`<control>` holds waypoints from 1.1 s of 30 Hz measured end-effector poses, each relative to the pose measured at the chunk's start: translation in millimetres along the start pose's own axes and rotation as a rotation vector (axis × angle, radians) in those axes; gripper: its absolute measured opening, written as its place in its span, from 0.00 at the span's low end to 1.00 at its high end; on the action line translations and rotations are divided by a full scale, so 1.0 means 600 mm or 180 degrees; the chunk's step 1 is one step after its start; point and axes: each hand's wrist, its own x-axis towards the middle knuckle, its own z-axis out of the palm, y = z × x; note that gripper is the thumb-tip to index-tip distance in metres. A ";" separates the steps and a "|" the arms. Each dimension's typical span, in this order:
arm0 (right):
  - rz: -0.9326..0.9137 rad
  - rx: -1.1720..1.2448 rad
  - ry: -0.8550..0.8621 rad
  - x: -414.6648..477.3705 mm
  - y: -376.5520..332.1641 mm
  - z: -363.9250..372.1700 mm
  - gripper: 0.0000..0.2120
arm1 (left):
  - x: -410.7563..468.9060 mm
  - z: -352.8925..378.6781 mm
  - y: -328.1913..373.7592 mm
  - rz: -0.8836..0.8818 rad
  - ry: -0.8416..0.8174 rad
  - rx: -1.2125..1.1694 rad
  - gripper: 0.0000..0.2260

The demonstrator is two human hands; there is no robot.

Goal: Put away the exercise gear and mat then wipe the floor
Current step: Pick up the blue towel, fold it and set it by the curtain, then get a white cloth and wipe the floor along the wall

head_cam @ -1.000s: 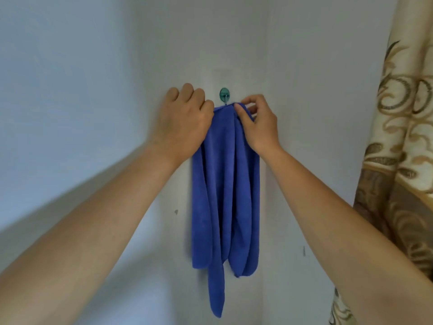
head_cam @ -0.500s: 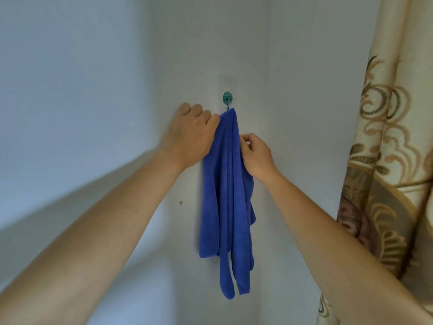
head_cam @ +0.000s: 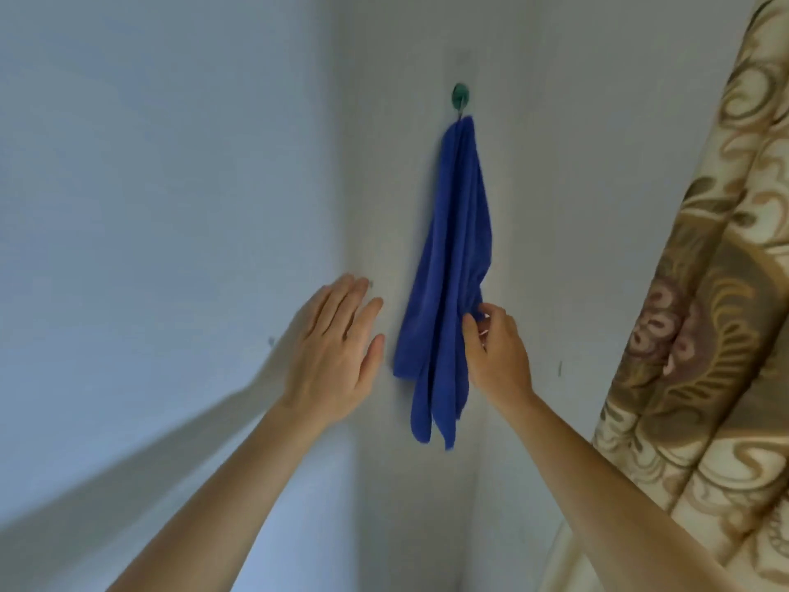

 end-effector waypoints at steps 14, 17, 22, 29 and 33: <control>-0.1572 -0.0691 -0.0654 -0.235 0.042 0.067 0.32 | -0.320 -0.144 0.101 -0.1668 -0.0882 0.0859 0.24; -0.2027 -0.0497 -0.0949 -0.315 0.040 0.097 0.31 | -0.423 -0.220 0.175 -0.2012 -0.1095 0.1098 0.25; -0.2352 0.0026 -0.1849 -0.480 -0.033 0.150 0.32 | -0.552 -0.399 0.244 -0.2740 -0.1702 0.1885 0.29; -0.3385 0.0939 -0.2463 -0.758 -0.305 0.157 0.33 | -0.695 -0.779 0.313 -0.3630 -0.1399 0.3275 0.29; -0.3830 0.1463 -0.2657 -0.971 -0.474 0.143 0.33 | -0.804 -0.992 0.384 -0.4174 -0.1382 0.3799 0.29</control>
